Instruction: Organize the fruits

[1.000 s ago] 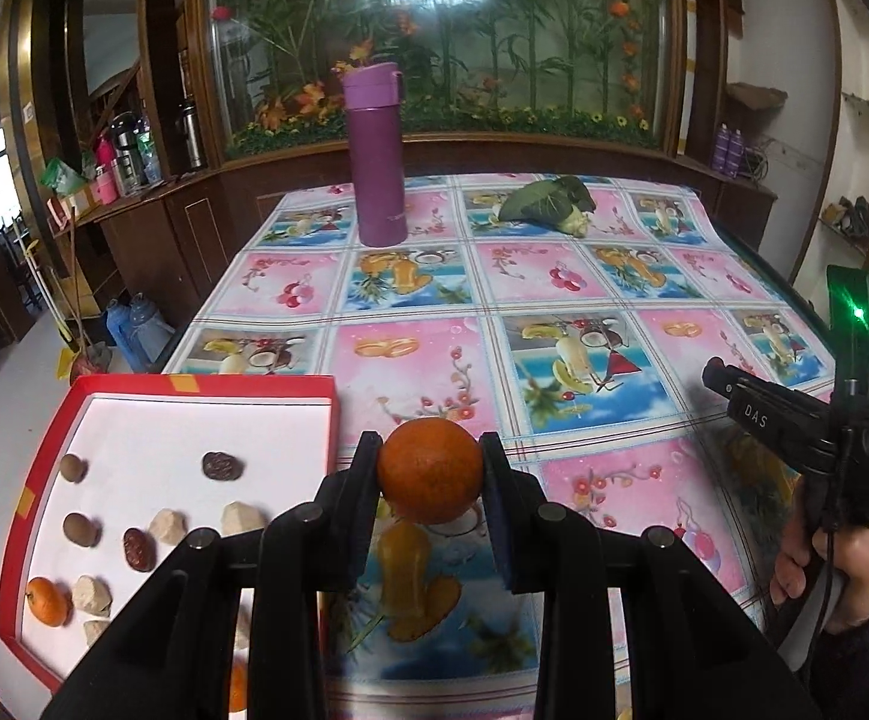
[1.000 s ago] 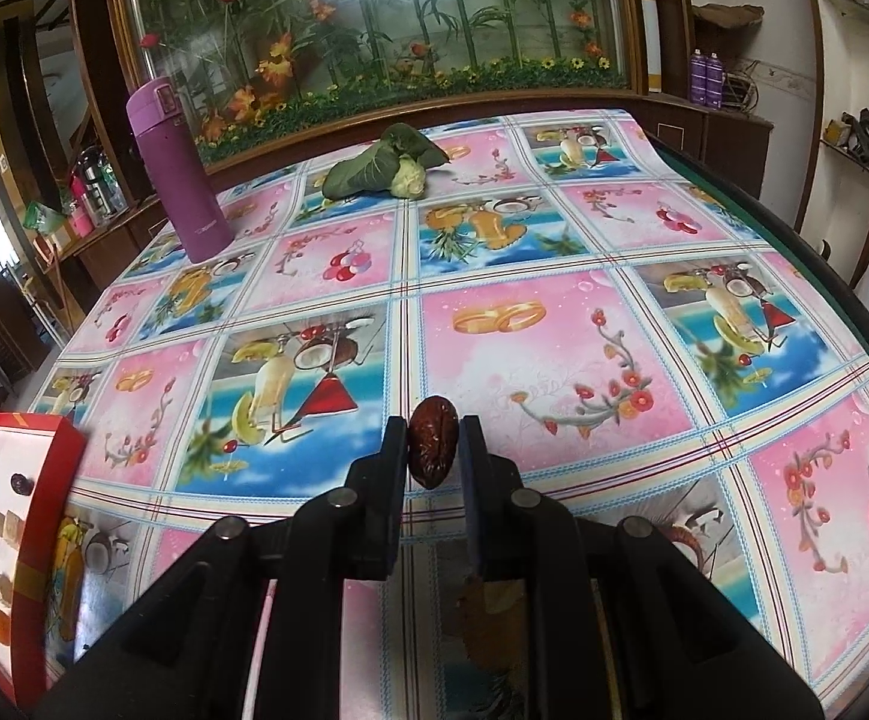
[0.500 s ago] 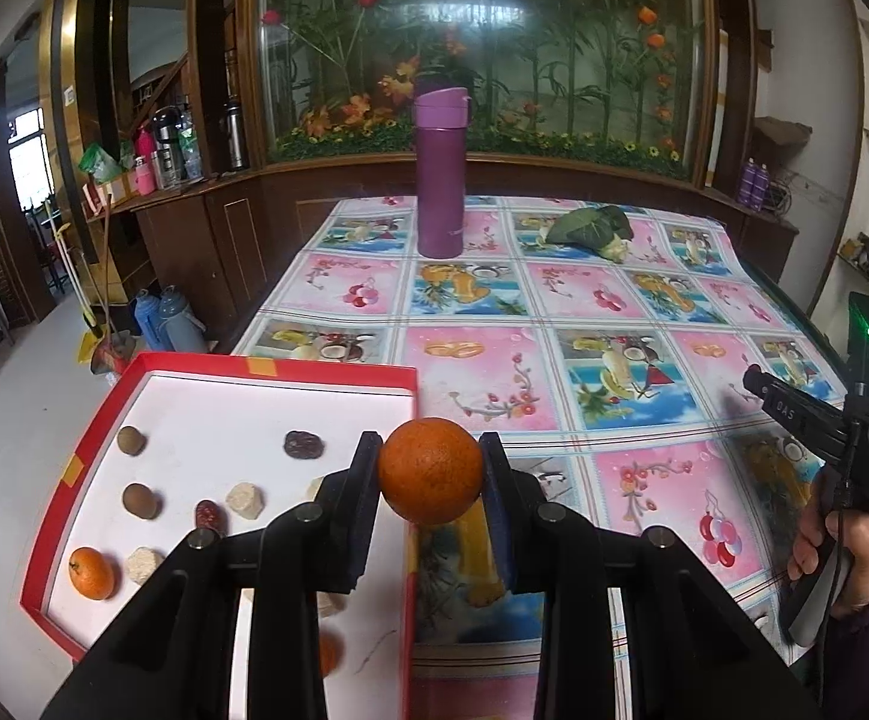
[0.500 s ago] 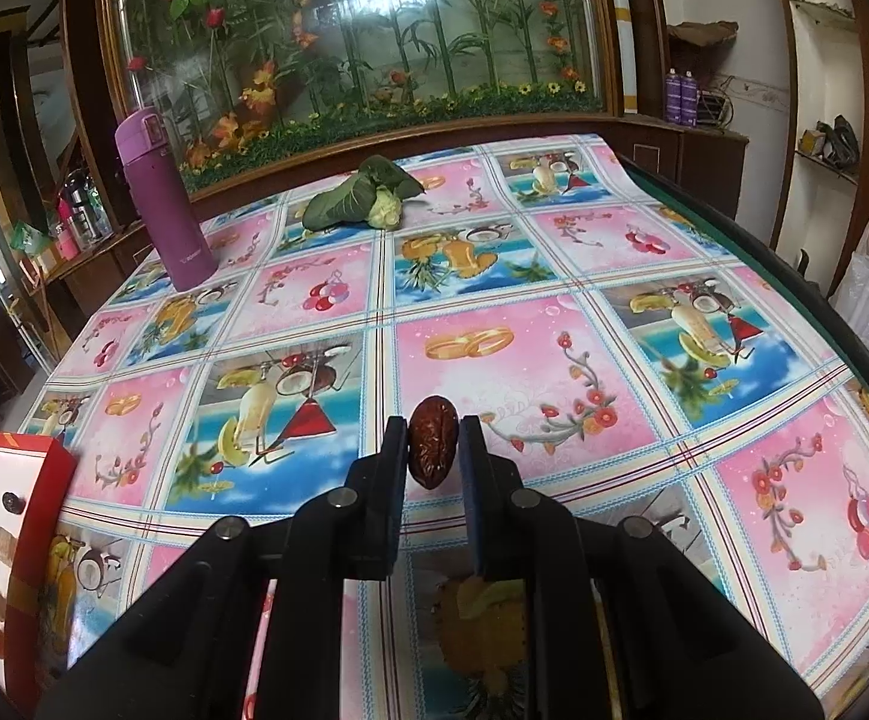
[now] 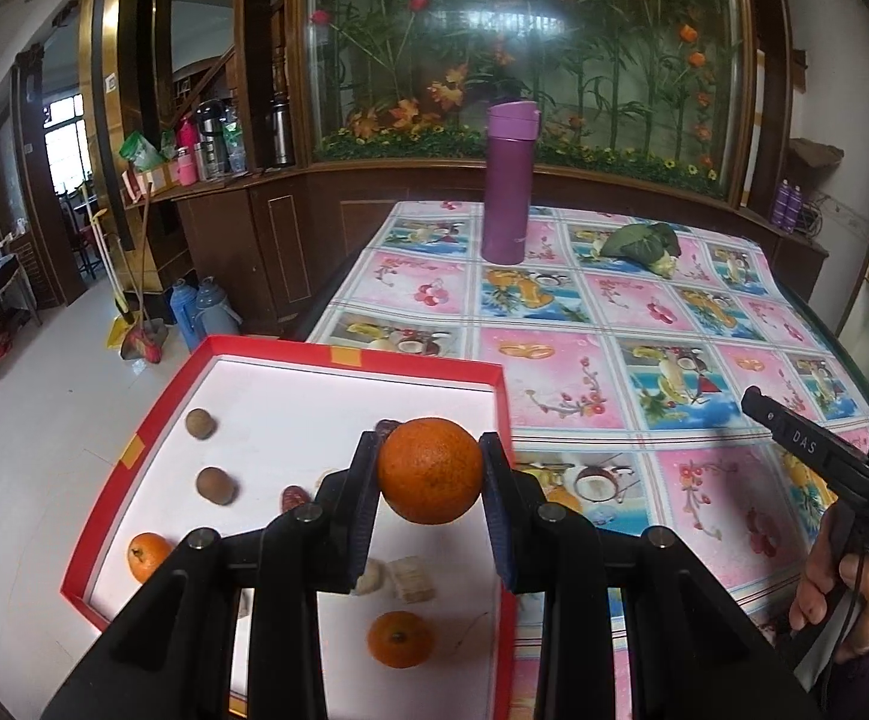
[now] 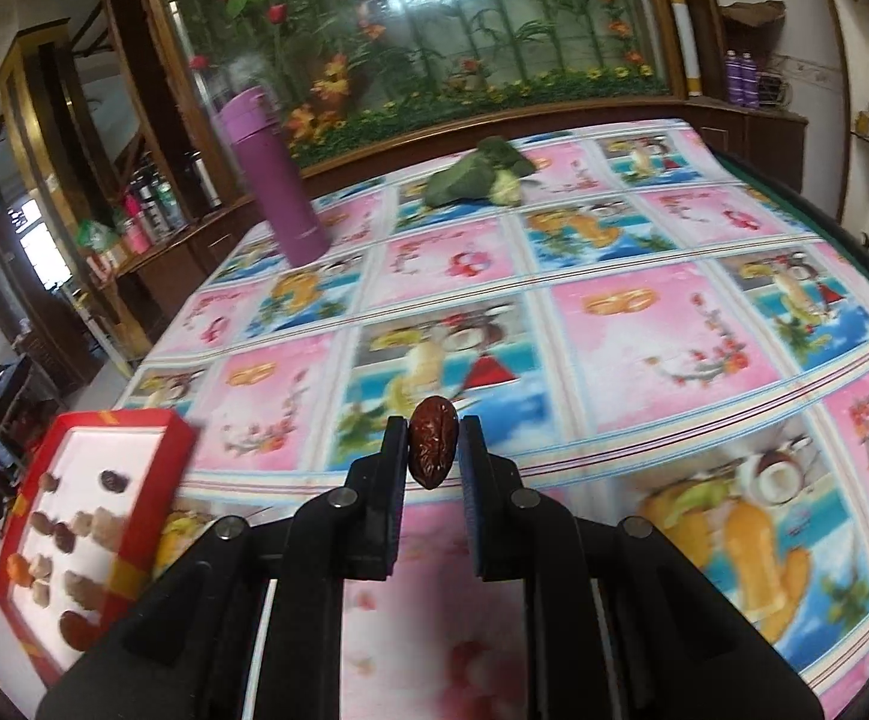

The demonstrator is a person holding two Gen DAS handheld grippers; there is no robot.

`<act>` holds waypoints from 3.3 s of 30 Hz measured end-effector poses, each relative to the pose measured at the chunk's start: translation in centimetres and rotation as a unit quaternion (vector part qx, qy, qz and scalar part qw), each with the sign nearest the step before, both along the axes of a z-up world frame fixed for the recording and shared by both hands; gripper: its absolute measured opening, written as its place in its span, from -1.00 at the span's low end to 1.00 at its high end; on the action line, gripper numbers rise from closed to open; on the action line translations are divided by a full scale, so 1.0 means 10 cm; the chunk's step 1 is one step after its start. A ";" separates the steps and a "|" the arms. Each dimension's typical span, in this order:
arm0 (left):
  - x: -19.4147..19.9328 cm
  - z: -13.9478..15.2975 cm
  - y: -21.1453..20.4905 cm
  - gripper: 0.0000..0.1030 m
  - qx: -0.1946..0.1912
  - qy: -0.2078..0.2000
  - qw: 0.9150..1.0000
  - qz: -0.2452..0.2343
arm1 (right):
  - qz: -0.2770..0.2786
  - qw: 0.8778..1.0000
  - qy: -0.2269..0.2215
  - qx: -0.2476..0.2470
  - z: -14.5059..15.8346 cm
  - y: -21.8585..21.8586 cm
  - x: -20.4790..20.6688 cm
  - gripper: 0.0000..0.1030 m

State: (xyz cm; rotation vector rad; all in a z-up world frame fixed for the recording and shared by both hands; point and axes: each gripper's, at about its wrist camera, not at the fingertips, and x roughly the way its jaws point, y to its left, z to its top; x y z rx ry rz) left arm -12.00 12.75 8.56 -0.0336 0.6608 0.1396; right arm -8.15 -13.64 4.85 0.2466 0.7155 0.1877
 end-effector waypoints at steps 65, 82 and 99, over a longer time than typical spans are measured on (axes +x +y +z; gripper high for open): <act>-0.08 -0.54 1.06 -0.37 0.017 0.068 0.990 0.122 | 0.253 0.964 0.074 -0.037 -0.21 2.18 -0.49 -0.63; -0.10 -0.48 0.99 0.36 0.025 0.059 0.991 0.121 | 0.269 0.960 0.064 -0.033 -0.16 2.08 -0.56 -0.45; -0.42 -0.05 0.93 0.65 0.029 0.005 0.990 0.136 | 0.244 0.968 -0.048 -0.022 0.35 1.77 -0.84 0.21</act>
